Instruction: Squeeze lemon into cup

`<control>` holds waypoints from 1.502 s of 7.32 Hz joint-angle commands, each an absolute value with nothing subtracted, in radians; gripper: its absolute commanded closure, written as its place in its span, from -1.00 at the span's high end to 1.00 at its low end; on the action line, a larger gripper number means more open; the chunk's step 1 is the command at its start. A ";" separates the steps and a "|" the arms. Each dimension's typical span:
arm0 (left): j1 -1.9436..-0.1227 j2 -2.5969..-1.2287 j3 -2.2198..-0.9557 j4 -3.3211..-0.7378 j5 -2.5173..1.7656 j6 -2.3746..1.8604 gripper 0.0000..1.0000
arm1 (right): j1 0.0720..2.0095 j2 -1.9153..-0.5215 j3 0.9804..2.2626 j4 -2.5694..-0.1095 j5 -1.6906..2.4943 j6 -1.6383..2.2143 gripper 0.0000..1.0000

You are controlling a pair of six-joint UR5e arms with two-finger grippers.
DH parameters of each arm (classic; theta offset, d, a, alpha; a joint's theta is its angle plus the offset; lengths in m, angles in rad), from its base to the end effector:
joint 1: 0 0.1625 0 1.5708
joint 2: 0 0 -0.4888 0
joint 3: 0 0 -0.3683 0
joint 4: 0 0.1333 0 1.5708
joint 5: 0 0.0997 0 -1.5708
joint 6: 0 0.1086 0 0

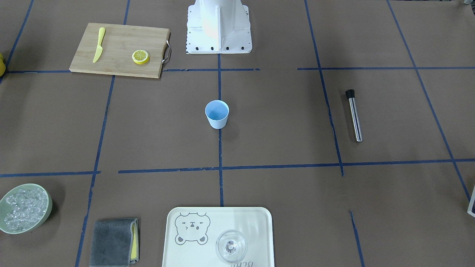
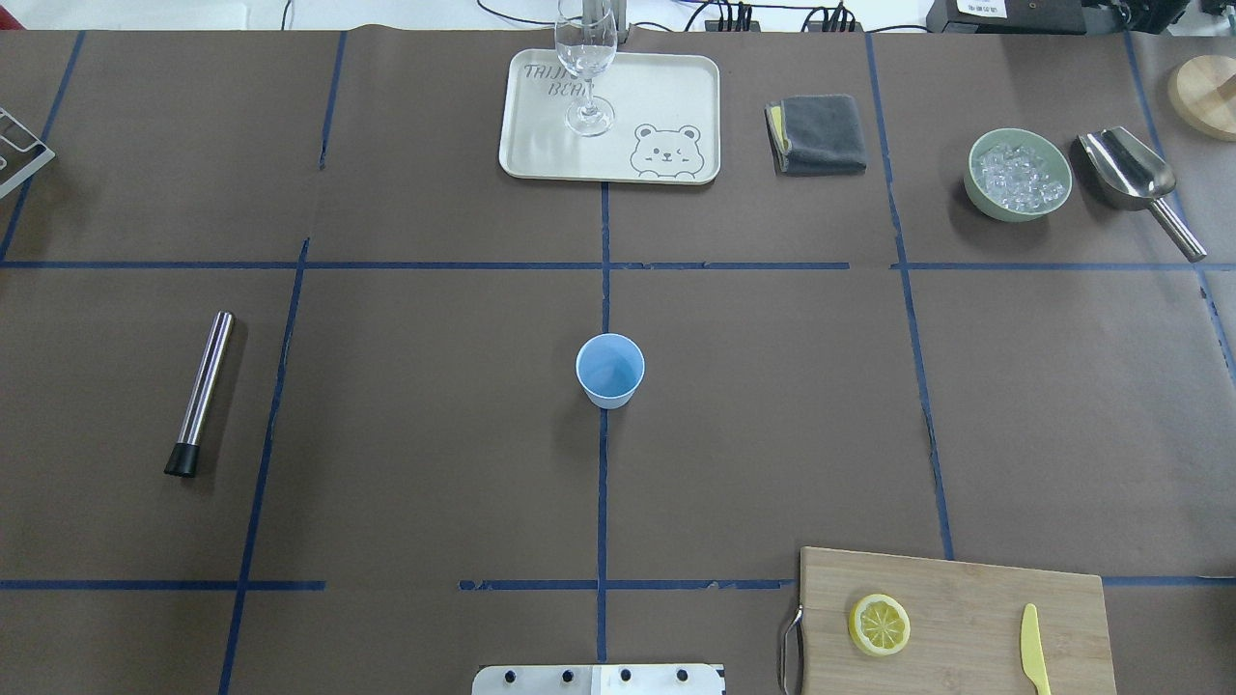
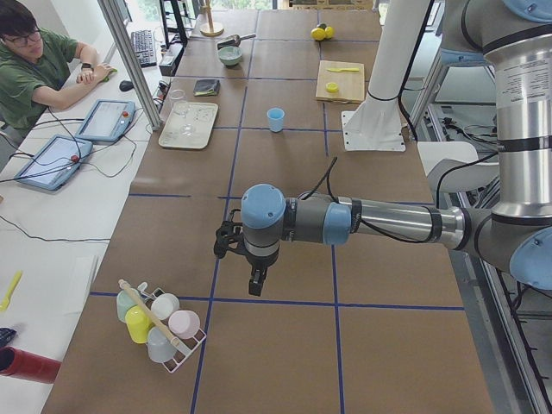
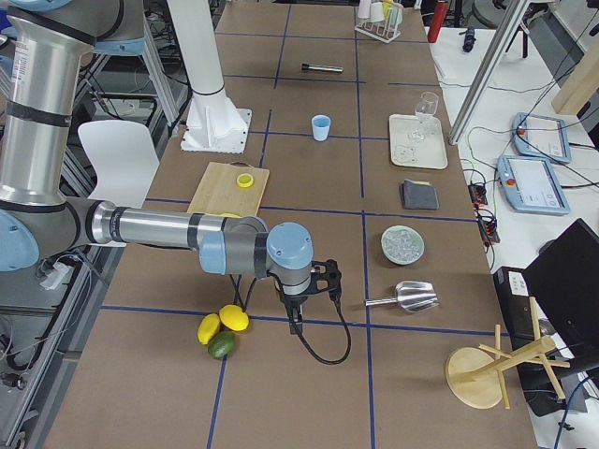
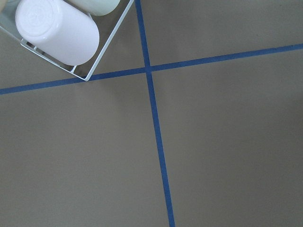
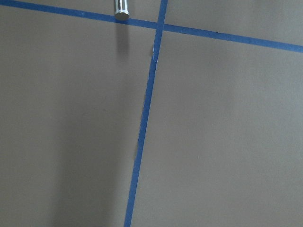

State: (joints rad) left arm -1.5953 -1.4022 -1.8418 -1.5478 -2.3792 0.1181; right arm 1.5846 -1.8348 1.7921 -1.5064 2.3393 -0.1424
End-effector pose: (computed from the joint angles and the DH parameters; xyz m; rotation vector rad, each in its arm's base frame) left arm -0.0643 -0.3882 0.6736 0.1325 0.8010 0.1205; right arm 0.0625 -0.3410 0.7260 0.0806 -0.7651 -0.1305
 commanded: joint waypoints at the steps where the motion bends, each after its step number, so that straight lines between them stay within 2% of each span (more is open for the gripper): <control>1: -1.595 -1.402 -1.847 -1.548 -2.378 0.120 1.00 | 1.585 -1.832 1.795 -1.506 2.339 -0.143 1.00; 8: -1.591 -1.430 -1.844 -1.620 -2.379 0.109 1.00 | 1.585 -1.827 1.810 -1.441 2.344 -0.132 1.00; 11: -1.591 -1.437 -1.844 -1.620 -2.384 0.118 1.00 | 1.577 -1.818 1.803 -1.180 2.367 -0.083 1.00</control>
State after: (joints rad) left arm -1.5908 -1.4368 -1.8436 -1.6194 -2.3819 0.1153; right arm 1.5798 -1.8238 1.8086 -1.2863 2.3486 -0.1175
